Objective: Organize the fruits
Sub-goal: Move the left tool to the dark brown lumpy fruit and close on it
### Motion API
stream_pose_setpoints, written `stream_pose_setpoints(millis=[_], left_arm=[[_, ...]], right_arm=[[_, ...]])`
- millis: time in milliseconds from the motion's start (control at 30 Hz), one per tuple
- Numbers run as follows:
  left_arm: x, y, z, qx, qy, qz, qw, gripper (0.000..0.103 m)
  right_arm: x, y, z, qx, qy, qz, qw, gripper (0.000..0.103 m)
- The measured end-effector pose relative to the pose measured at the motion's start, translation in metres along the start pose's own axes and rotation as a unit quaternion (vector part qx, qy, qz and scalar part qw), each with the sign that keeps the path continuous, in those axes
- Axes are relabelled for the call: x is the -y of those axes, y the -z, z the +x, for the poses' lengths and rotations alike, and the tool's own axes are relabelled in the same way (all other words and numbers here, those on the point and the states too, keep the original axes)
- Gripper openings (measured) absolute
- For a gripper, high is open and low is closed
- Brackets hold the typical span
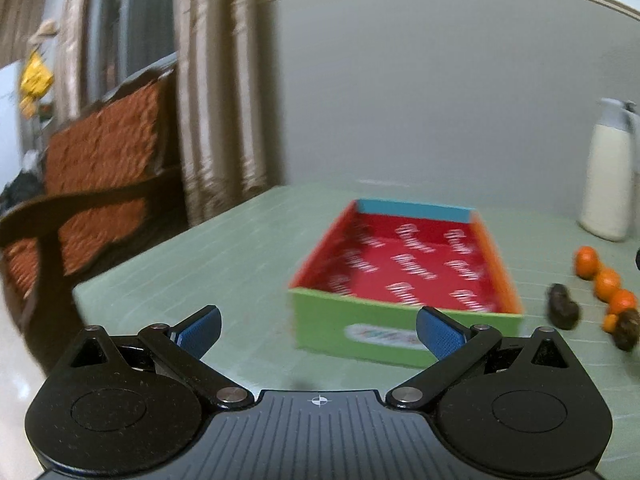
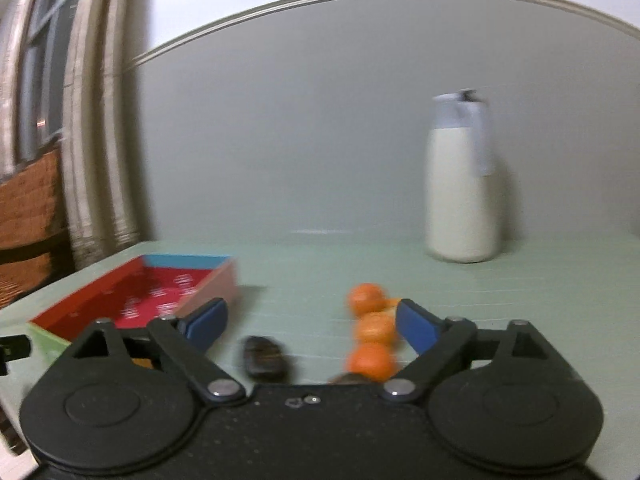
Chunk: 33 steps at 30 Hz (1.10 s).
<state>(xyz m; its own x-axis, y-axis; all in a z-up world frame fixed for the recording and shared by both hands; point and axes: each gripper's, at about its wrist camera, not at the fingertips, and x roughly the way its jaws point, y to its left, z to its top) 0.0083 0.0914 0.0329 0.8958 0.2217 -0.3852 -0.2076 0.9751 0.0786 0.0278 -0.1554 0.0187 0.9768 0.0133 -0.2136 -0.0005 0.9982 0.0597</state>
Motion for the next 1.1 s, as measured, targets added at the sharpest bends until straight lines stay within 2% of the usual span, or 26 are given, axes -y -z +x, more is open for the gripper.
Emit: stream_pose_setpoints(millis=[200,300,533,667,1100], left_arm=[[0.052,0.001,-0.013,0.033,0.047,0.056,0.9968,0.103],[0.075,0.002,-0.017,0.038,0.077,0.076,0.9934,0.103],[0.118,0.006,-0.024,0.048,0.115,0.115,0.9855,0.103],[0.136,0.008,-0.023,0.043,0.13,0.128,0.9823,0.103],[0.167,0.003,-0.003,0.011,0.156,0.137,0.9782,0.103]], right_arm=[[0.043,0.009,-0.017,0.017,0.07,0.019,0.997,0.094],[0.062,0.012,-0.023,0.014,0.1,0.041,0.994,0.094],[0.097,0.022,-0.032,0.002,0.159,0.074,0.984,0.095],[0.107,0.027,-0.039,0.007,0.177,0.081,0.981,0.101],[0.126,0.033,-0.047,-0.001,0.191,0.089,0.977,0.101]])
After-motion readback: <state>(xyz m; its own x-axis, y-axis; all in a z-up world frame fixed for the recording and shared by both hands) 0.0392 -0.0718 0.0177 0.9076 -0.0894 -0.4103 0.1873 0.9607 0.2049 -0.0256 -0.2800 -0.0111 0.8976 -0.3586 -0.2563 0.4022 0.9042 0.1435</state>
